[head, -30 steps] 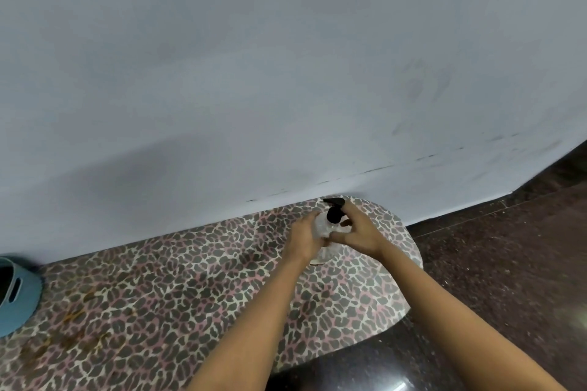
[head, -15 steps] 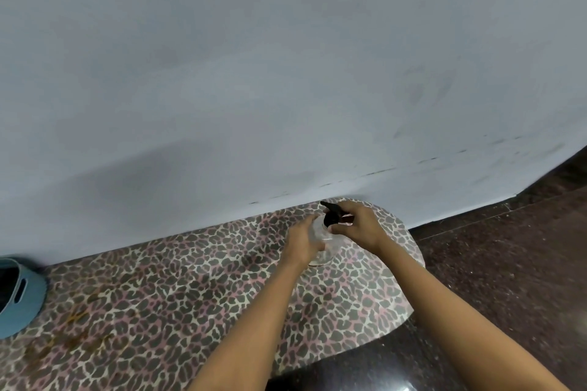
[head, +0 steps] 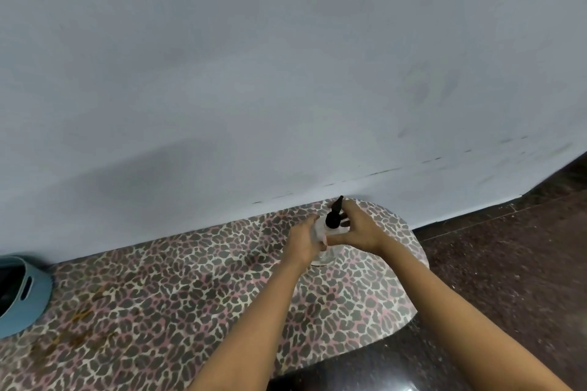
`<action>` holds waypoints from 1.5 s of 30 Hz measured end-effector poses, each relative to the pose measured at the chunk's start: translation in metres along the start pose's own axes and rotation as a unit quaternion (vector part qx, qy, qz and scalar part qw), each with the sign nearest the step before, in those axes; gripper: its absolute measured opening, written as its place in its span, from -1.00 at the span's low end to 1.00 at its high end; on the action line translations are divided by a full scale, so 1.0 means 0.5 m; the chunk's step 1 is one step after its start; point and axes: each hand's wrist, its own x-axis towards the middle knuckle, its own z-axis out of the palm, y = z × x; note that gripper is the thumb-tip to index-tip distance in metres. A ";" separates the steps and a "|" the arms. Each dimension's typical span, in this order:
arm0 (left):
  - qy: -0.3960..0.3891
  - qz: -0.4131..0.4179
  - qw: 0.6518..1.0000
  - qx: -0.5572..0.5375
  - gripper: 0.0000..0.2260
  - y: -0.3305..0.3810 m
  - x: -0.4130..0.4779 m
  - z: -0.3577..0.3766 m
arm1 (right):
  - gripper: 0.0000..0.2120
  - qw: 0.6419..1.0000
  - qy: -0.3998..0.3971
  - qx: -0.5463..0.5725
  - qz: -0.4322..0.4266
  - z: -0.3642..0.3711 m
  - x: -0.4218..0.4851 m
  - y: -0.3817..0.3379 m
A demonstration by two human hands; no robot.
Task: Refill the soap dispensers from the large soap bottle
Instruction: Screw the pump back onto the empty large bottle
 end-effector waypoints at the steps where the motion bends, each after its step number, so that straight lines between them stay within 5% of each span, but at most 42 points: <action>1: -0.001 0.000 1.000 0.004 -0.38 0.000 0.002 0.000 | -0.46 0.999 -0.014 0.031 -0.006 -0.006 -0.005 0.001; 6: 0.000 -0.003 1.000 0.005 -0.34 0.002 0.001 0.007 | -0.79 0.996 0.063 0.047 0.043 -0.009 -0.003 -0.013; 10: 0.007 0.002 1.000 -0.003 -0.34 0.003 -0.002 0.016 | -0.69 0.992 0.119 0.025 0.039 0.022 0.005 -0.014; 16: 0.008 0.001 1.000 -0.005 -0.33 -0.009 0.004 0.009 | -0.56 0.993 0.031 0.115 0.020 0.007 -0.011 0.012; 19: 0.011 0.002 1.000 -0.006 -0.33 -0.012 0.002 0.013 | -0.68 0.991 0.079 0.091 0.054 0.010 -0.006 0.001; 22: 0.011 0.006 1.000 -0.006 -0.35 -0.011 -0.001 0.015 | -0.60 0.990 0.132 0.011 0.054 0.031 0.003 0.003; 26: 0.000 -0.004 1.000 -0.023 -0.34 -0.014 0.000 0.005 | -0.72 0.998 0.021 0.057 0.013 0.019 -0.004 0.006; 28: -0.006 -0.010 1.000 -0.029 -0.30 -0.015 0.002 0.000 | -0.62 0.998 -0.023 0.060 0.005 0.003 -0.004 0.013; 32: -0.003 -0.010 1.000 -0.022 -0.29 -0.015 0.001 0.003 | -0.73 0.996 0.057 0.065 0.027 0.007 0.000 0.010; 35: 0.003 0.001 1.000 -0.028 -0.38 -0.013 -0.003 0.008 | -0.58 0.989 0.139 0.037 0.046 0.042 -0.001 0.011; 41: -0.008 -0.004 0.999 -0.034 -0.36 -0.019 0.003 -0.003 | -0.54 0.995 0.035 0.097 -0.006 0.026 -0.019 0.012; 45: -0.005 -0.008 1.000 -0.019 -0.34 -0.016 0.000 0.006 | -0.69 0.985 0.125 0.115 0.039 0.030 -0.016 0.010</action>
